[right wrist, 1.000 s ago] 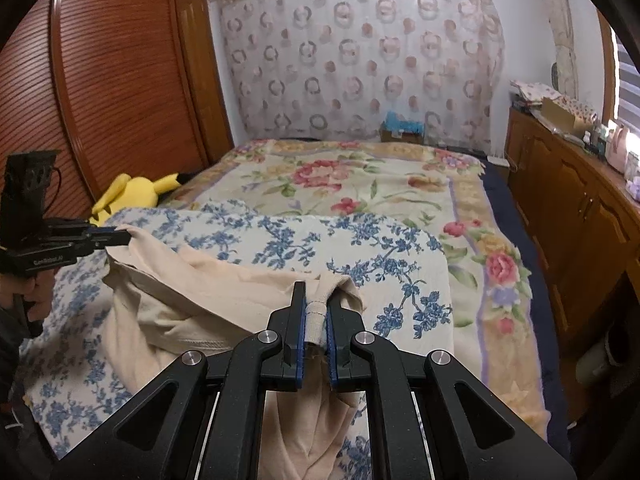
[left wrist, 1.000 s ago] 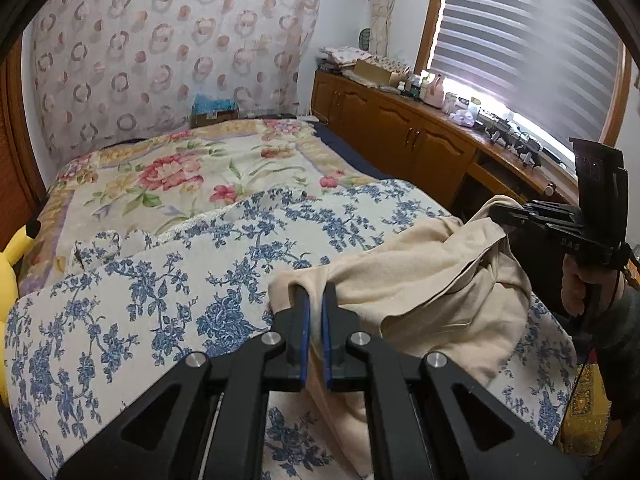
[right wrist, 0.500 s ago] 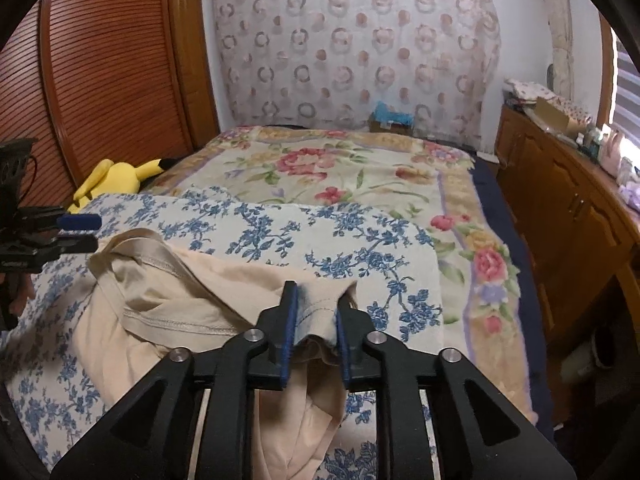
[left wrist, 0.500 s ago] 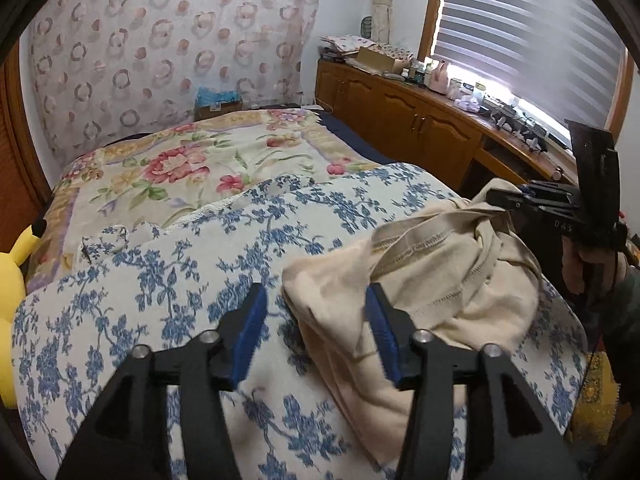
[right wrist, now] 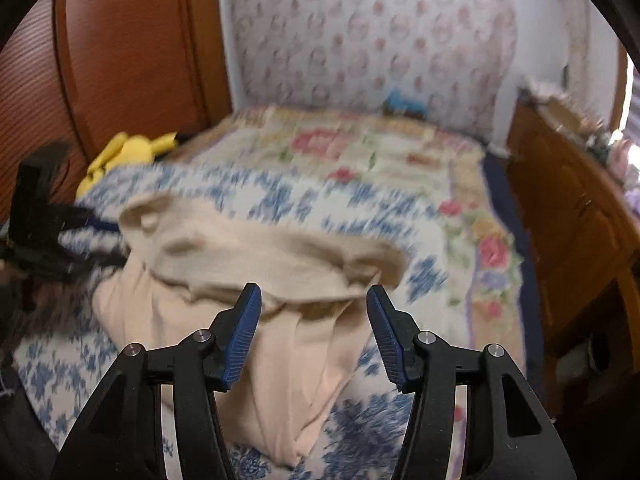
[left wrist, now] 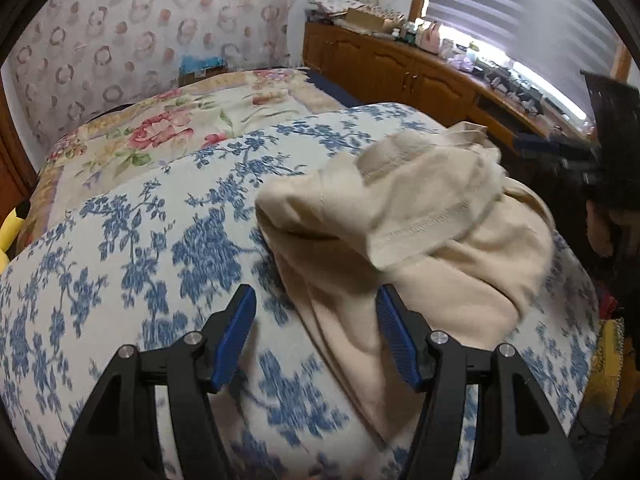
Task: Fold small clothes
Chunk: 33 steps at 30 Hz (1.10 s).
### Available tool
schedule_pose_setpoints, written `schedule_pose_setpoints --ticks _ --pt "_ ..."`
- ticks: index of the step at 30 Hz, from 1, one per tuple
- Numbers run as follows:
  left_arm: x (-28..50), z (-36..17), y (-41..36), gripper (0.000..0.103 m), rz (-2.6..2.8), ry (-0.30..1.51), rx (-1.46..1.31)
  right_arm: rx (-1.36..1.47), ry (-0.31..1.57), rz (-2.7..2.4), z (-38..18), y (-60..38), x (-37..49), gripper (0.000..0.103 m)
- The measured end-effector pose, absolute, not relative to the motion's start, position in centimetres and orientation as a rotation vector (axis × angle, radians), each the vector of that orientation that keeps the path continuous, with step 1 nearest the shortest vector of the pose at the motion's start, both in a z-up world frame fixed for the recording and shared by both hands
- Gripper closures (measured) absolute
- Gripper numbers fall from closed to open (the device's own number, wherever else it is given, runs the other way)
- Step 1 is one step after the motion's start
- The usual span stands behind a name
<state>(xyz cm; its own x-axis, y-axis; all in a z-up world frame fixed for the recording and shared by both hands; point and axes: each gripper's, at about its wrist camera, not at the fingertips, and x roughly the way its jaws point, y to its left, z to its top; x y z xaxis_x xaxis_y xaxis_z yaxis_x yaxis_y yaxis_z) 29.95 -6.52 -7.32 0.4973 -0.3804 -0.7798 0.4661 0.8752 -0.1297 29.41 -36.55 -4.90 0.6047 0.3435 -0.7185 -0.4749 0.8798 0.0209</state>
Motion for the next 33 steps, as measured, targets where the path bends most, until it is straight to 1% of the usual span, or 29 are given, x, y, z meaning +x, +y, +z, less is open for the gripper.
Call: schedule_pose_setpoints --ticks 3,6,7,8,9,10,11,12,19,20,22,23,26,28,30,32,33 --pt "31.8 -7.0 -7.2 0.041 -0.490 0.898 0.122 -0.214 0.844 0.484 -6.9 -35.7 30.8 0.047" --pt "33.7 -6.3 -7.2 0.041 -0.435 0.860 0.115 -0.222 0.839 0.460 -7.5 -35.8 32.5 0.048" --pt "34.3 -6.1 -7.0 0.041 -0.429 0.850 0.102 -0.208 0.837 0.450 -7.5 -36.0 33.3 0.051" --pt "34.9 -6.0 -6.8 0.041 -0.418 0.845 0.091 -0.186 0.834 0.450 -7.4 -36.4 34.1 0.060" --pt "35.4 -6.0 -6.7 0.041 -0.405 0.843 0.088 -0.164 0.832 0.461 -7.3 -36.7 34.6 0.073" --pt "35.7 -6.0 -6.6 0.041 -0.396 0.838 0.086 -0.129 0.832 0.482 -7.1 -37.1 35.3 0.079" --pt "36.0 -6.1 -6.4 0.041 -0.389 0.836 0.081 -0.097 0.840 0.509 -7.1 -37.5 36.0 0.095" --pt "36.3 -6.1 -6.2 0.041 -0.381 0.833 0.070 -0.081 0.845 0.526 -6.9 -37.6 36.4 0.098" --pt "36.4 -6.6 -4.4 0.041 -0.307 0.825 0.044 -0.041 0.757 0.338 -5.2 -39.0 37.1 0.099" --pt "36.2 -6.6 -4.3 0.041 -0.306 0.824 0.046 -0.038 0.759 0.312 -5.1 -39.3 37.3 0.099" --pt "35.8 -6.5 -4.2 0.041 -0.312 0.823 0.044 -0.039 0.784 0.275 -5.2 -39.7 37.6 0.081" --pt "35.6 -6.4 -4.2 0.041 -0.317 0.822 0.043 -0.063 0.802 0.246 -5.2 -39.6 37.7 0.069" --pt "34.9 -6.3 -4.3 0.041 -0.340 0.825 0.036 -0.045 0.818 0.274 -5.0 -40.0 37.2 0.068" --pt "34.4 -6.5 -4.3 0.041 -0.363 0.843 0.024 -0.040 0.828 0.295 -4.8 -40.0 36.3 0.064" --pt "33.9 -6.8 -4.4 0.041 -0.380 0.857 0.016 -0.030 0.833 0.315 -4.8 -39.9 35.3 0.048" --pt "33.5 -7.1 -4.7 0.041 -0.390 0.872 0.008 0.001 0.857 0.350 -5.3 -39.8 34.4 0.040" --pt "33.4 -7.4 -4.8 0.041 -0.400 0.883 0.003 0.012 0.878 0.361 -5.7 -39.7 34.3 0.040"
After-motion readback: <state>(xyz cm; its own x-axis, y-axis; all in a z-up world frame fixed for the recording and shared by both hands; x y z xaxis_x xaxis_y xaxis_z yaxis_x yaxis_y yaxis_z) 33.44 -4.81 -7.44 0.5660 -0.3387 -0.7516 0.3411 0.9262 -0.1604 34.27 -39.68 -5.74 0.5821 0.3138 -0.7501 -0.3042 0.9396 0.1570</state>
